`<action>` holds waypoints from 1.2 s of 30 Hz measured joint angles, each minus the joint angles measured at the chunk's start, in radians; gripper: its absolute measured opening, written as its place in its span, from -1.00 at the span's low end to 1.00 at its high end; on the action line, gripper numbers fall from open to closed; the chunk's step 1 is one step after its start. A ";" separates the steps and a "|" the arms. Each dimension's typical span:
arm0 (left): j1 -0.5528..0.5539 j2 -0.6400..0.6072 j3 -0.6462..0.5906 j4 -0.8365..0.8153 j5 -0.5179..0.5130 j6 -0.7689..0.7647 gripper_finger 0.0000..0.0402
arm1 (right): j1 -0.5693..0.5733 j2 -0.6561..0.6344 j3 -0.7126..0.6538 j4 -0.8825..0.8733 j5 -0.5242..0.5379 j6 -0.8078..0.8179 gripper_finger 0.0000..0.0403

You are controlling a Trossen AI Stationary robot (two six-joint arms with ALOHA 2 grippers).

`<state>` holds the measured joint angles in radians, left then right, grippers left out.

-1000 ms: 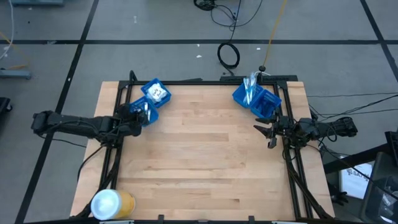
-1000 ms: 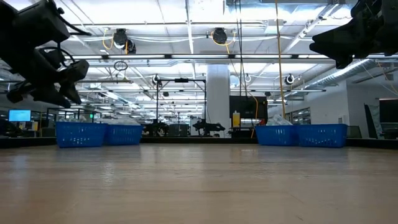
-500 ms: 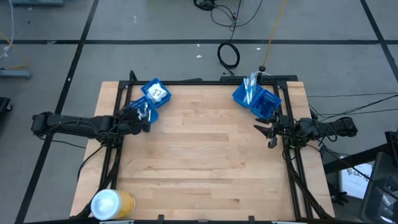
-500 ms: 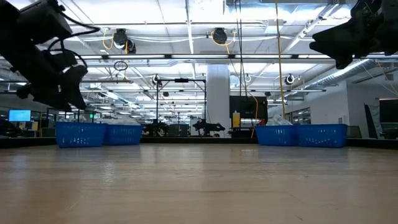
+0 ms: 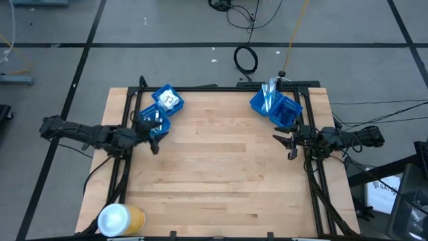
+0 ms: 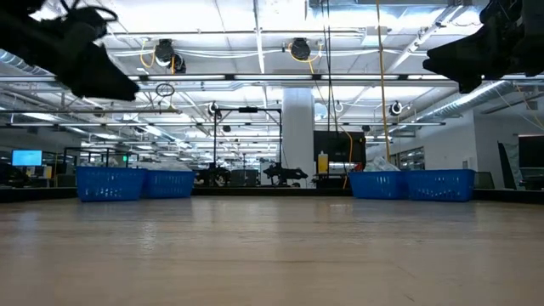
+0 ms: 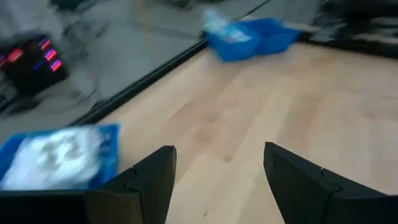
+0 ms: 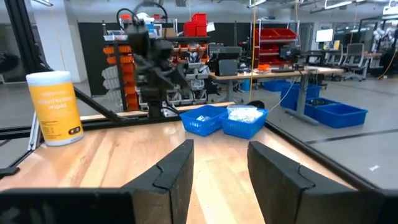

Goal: Pick & Place Travel size toiletries
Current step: Return to Home Position

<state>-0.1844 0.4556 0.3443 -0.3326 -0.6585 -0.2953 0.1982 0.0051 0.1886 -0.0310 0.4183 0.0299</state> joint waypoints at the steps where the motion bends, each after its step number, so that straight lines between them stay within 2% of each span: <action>1: -0.019 -0.025 -0.007 0.017 0.004 0.028 0.19 | 0.000 0.000 0.000 -0.004 0.000 0.007 -0.31; 6: -0.098 -0.183 -0.072 0.103 0.009 0.126 0.19 | 0.000 0.000 0.000 -0.055 -0.001 0.002 -0.31; 10: -0.136 -0.328 -0.155 0.103 0.039 0.133 0.19 | 0.000 0.000 0.000 -0.057 -0.004 -0.018 -0.31; 14: -0.164 -0.454 -0.242 0.107 0.063 0.124 0.19 | 0.000 0.000 0.000 -0.057 -0.072 -0.009 -0.31; 22: -0.206 -0.450 -0.249 0.098 0.097 0.137 0.19 | 0.000 0.001 -0.092 0.069 -0.213 0.037 -0.31; 36: -0.215 -0.449 -0.248 0.100 0.092 0.163 0.19 | 0.000 0.002 -0.132 0.117 -0.211 0.036 -0.31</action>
<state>-0.3992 0.0063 0.0967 -0.2328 -0.5663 -0.1322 0.1982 0.0071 0.0566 0.0863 0.2069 0.0654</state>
